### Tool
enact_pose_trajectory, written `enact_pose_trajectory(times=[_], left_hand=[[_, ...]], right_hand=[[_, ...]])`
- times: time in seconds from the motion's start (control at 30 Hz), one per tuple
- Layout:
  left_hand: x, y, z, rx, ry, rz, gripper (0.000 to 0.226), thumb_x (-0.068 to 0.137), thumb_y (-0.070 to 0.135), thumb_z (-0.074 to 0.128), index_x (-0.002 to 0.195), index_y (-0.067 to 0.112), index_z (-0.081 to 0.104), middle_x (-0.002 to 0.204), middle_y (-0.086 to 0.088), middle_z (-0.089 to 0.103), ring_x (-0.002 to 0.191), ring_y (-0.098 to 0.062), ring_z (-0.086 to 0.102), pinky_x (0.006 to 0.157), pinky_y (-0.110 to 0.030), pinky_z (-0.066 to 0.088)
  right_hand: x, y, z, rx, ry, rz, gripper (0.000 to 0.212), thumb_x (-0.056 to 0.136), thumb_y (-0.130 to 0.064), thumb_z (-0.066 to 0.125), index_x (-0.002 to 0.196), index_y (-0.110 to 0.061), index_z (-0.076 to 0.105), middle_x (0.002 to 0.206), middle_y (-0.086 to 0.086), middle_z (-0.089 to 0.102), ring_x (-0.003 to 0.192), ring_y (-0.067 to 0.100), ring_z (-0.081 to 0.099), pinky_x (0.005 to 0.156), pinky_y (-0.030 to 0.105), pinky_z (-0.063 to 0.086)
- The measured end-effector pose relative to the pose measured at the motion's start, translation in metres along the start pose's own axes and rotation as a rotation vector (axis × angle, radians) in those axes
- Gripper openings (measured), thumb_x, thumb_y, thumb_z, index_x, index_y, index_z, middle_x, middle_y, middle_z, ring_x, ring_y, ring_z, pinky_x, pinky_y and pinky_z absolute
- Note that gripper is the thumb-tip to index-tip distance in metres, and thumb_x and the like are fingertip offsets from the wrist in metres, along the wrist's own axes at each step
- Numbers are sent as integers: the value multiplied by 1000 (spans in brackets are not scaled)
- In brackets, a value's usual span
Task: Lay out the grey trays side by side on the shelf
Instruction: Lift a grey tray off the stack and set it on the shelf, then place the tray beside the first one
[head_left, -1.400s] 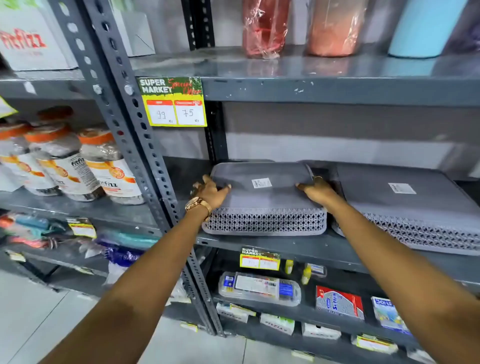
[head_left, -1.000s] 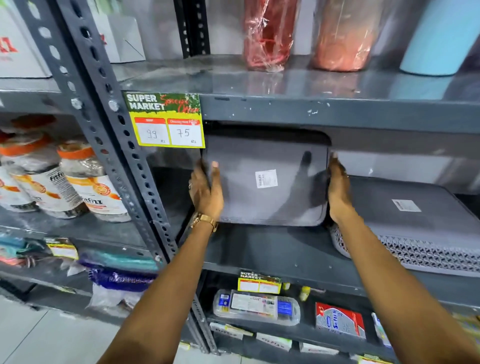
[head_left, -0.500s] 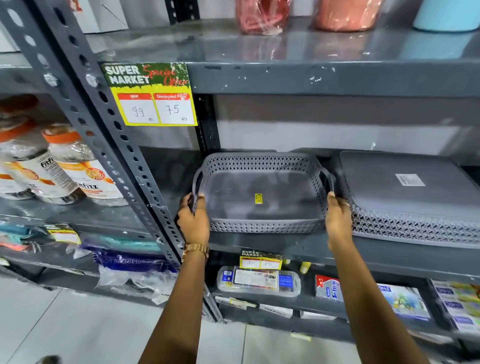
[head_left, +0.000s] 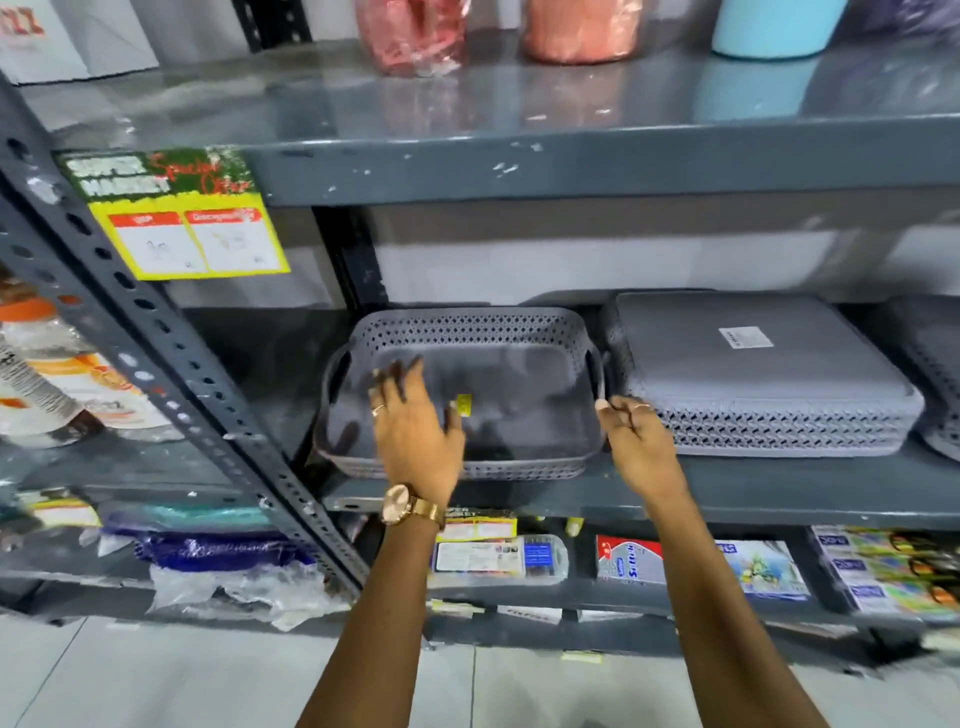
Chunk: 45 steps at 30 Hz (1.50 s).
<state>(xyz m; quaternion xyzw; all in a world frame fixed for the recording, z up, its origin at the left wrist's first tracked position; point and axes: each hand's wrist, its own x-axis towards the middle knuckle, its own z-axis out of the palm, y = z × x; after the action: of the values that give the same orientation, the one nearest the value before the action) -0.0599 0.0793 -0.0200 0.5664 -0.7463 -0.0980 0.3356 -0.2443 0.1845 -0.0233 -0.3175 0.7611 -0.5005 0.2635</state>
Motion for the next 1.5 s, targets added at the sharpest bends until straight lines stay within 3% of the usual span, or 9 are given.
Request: enact_pose_trajectory(times=[0.23, 0.33, 0.57, 0.83, 1.03, 1.17, 1.3, 1.43, 1.5], left_hand=[[-16, 154, 59, -505, -119, 402, 33, 85, 21, 59, 116, 10, 58, 120, -11, 60, 112, -24, 54, 100, -26, 38], [-20, 202, 97, -413, -249, 401, 48, 83, 40, 48, 118, 8, 57, 123, -15, 59, 117, -33, 52, 101, -42, 43], [-14, 229, 168, -9, -267, -50, 77, 79, 58, 53, 137, 12, 32, 145, -31, 31, 135, -48, 28, 110, -54, 29], [19, 261, 160, -522, -114, -372, 109, 62, 89, 29, 146, 20, 19, 152, -17, 29, 138, -36, 31, 113, -55, 23], [2, 290, 133, -1030, 183, -336, 84, 75, 71, 39, 145, 26, 25, 158, -2, 16, 146, -19, 7, 118, -40, 10], [-32, 271, 131, -1170, 119, -439, 81, 83, 69, 33, 147, 21, 20, 157, -1, 20, 144, -17, 19, 119, -37, 14], [-71, 247, 132, -1157, 56, -512, 59, 96, 47, 29, 145, 15, 21, 146, 6, 27, 137, -9, 22, 113, -30, 14], [-96, 228, 131, -1055, -39, -517, 30, 95, 41, 40, 118, 23, 47, 133, 1, 43, 121, -12, 38, 105, -33, 26], [-105, 214, 134, -1017, -39, -517, 38, 96, 32, 45, 126, 10, 46, 133, -10, 51, 119, -21, 46, 110, -40, 31]], right_hand=[[35, -8, -126, 188, 144, -53, 20, 90, -29, 59, 82, -13, 69, 85, 16, 70, 81, 32, 65, 77, 41, 54], [65, 10, -189, -91, 283, -70, 24, 88, -26, 58, 81, -4, 67, 80, 17, 63, 79, 26, 57, 70, 31, 40], [138, 72, -266, -132, 161, 161, 66, 82, -37, 66, 133, 2, 48, 132, 20, 55, 123, 33, 52, 98, 36, 41], [199, 67, -284, 420, 180, 292, 96, 67, -88, 34, 136, -23, 53, 145, 8, 50, 129, 29, 50, 110, 46, 36], [159, 27, -314, 719, 173, 103, 59, 88, -67, 29, 112, -25, 63, 102, -5, 67, 104, 15, 63, 82, 26, 48], [142, 42, -320, 733, 140, 195, 91, 73, -83, 27, 140, -24, 45, 138, 0, 54, 128, 22, 49, 104, 41, 40], [124, 80, -309, 662, 160, 325, 105, 48, -94, 44, 130, -29, 51, 129, 0, 58, 127, 28, 50, 107, 49, 38], [97, 105, -299, 424, 212, 420, 66, 89, -62, 39, 129, -10, 50, 85, -1, 54, 75, 19, 52, 66, 32, 42], [83, 119, -291, 367, 228, 441, 60, 96, -49, 38, 136, -4, 43, 109, 12, 59, 101, 31, 56, 88, 41, 43]])
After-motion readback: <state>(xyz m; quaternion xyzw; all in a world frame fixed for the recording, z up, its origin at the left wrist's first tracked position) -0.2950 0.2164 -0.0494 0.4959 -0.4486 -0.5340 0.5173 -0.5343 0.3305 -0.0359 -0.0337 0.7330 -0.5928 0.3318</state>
